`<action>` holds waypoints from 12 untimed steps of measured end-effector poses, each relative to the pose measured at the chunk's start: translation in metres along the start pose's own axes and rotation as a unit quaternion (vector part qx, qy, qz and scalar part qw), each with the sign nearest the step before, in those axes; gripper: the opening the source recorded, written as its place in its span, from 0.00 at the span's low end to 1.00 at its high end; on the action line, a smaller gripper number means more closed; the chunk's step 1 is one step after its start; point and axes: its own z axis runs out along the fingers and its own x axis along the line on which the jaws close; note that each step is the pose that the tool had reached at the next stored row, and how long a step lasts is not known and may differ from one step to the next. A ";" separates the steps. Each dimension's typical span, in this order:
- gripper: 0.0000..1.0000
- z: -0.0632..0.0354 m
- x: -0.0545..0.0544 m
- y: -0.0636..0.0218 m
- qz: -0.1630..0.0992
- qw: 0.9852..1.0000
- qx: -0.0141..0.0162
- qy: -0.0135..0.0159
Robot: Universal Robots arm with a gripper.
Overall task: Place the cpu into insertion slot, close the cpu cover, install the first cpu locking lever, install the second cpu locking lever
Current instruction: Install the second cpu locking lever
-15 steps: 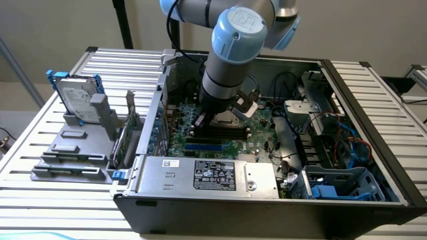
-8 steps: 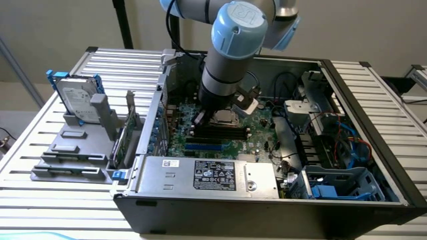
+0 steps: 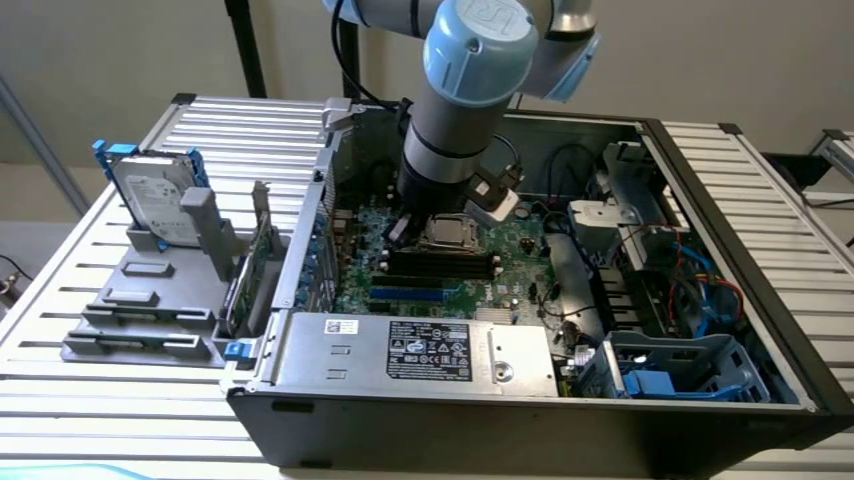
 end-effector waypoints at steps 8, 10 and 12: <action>0.11 0.0034 0.000 0.0005 -0.004 1.000 -0.003 0.002; 0.11 0.0059 0.000 0.0012 -0.006 1.000 -0.005 0.003; 0.11 0.0084 -0.001 0.0018 -0.009 1.000 -0.005 0.004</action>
